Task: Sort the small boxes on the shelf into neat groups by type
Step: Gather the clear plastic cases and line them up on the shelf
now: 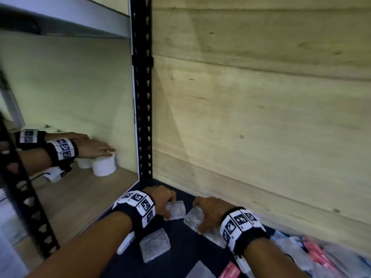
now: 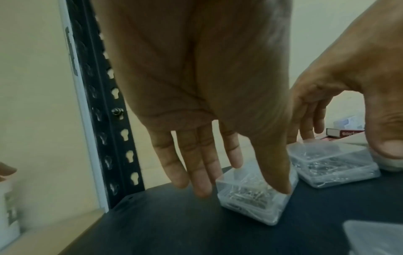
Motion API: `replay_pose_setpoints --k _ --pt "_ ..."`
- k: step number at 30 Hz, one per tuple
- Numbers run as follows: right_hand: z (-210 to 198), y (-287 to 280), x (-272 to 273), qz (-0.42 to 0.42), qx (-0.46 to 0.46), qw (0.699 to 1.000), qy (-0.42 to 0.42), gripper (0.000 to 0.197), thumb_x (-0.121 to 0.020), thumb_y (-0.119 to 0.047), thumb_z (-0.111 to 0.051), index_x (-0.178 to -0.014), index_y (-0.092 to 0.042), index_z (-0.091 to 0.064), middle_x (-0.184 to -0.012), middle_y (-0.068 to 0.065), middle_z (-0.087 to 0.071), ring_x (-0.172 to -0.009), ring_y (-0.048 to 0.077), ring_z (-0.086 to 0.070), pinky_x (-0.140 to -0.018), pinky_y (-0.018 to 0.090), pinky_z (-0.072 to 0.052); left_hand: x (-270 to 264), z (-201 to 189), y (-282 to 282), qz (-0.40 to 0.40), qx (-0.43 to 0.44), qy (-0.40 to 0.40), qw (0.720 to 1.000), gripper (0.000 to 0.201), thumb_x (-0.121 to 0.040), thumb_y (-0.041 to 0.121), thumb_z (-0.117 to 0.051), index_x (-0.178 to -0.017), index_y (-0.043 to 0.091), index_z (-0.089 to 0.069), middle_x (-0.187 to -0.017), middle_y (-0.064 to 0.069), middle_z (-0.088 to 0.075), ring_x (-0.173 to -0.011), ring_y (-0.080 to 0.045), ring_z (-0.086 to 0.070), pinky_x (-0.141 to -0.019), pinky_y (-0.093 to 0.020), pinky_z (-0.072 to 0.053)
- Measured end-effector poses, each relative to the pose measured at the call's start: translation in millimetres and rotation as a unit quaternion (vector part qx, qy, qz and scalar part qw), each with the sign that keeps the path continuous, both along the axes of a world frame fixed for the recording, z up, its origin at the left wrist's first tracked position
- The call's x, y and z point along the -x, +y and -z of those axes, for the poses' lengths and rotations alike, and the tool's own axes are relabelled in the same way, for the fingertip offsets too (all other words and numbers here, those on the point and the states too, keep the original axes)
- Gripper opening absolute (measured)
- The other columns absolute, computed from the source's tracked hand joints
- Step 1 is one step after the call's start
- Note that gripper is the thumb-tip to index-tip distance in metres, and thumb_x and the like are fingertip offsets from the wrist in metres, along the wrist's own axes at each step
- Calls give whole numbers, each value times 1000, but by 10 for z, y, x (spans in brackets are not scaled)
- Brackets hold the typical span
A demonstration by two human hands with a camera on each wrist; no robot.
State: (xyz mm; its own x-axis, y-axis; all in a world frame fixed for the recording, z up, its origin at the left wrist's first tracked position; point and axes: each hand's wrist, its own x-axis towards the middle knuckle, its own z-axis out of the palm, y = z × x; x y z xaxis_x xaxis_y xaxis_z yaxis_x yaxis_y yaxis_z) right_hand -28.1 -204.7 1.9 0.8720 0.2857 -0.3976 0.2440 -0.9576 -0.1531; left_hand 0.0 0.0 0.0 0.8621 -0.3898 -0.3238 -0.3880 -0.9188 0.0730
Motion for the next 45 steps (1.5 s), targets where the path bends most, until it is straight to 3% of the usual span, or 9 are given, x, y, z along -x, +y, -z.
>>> replay_pose_setpoints --k 8,14,18,23,26,29,36,42,45 --pt "55 66 -72 8 17 1000 7 90 -68 -35 -87 -142 -33 -37 -138 3 -53 -120 25 -54 -91 34 -47 -115 16 39 5 29 16 999 48 -75 38 -79 -116 25 -58 -118 0 -59 -103 -20 -58 -87 -32 -50" --pt "60 33 -206 18 -37 999 14 64 -73 -47 -81 -127 -31 -52 -128 -1 -57 -110 21 -56 -87 30 -47 -280 -60 245 1 57 74 996 43 -85 37 -69 -126 30 -59 -123 7 -59 -104 -11 -56 -92 -24 -47" --pt "17 54 -308 13 -44 999 24 56 -83 -60 -65 -129 -28 -58 -133 -1 -56 -116 20 -55 -96 31 -46 -417 -94 361 -34 57 103 992 39 -88 41 -58 -126 37 -59 -123 10 -62 -113 -11 -56 -102 -27 -45" --pt "5 65 -400 38 -42 996 70 67 -92 -74 -34 -117 -20 -65 -124 1 -59 -111 20 -55 -100 34 -43 -492 -68 379 -50 71 113 990 36 -96 42 -45 -129 33 -59 -104 4 -65 -86 -12 -62 -92 -25 -48" --pt "29 51 -430 66 -43 994 71 77 -94 -72 -24 -138 -18 -54 -144 6 -50 -127 24 -49 -108 35 -36 -517 -38 374 -55 91 104 989 36 -100 42 -41 -130 31 -56 -117 1 -64 -85 -13 -62 -92 -24 -47" --pt "46 35 -445 68 -45 995 48 74 -97 -68 -20 -143 -17 -49 -149 6 -46 -131 24 -46 -109 33 -34 -528 2 372 -58 115 79 988 36 -102 41 -38 -131 28 -56 -104 4 -63 -85 -13 -61 -87 -21 -46" --pt "-9 -27 -424 44 -45 998 28 63 -96 -67 -33 -137 -22 -51 -142 3 -51 -123 22 -51 -103 34 -41 -522 20 405 -50 150 46 986 43 -94 54 -51 -130 30 -55 -119 8 -59 -102 -8 -54 -88 -18 -40" --pt "-112 -75 -395 36 -29 998 -40 46 -88 -51 -64 -125 -28 -52 -109 -5 -56 -97 16 -57 -84 32 -48 -576 76 510 23 161 -12 987 50 -78 37 -77 -122 32 -57 -119 9 -53 -99 -8 -54 -89 -27 -49" --pt "-126 -18 -393 14 -15 997 -78 42 -87 -47 -67 -122 -28 -56 -115 -3 -61 -99 19 -60 -87 35 -50 -625 108 549 46 154 -37 986 43 -76 36 -78 -116 36 -61 -112 12 -58 -96 -6 -54 -86 -29 -50"
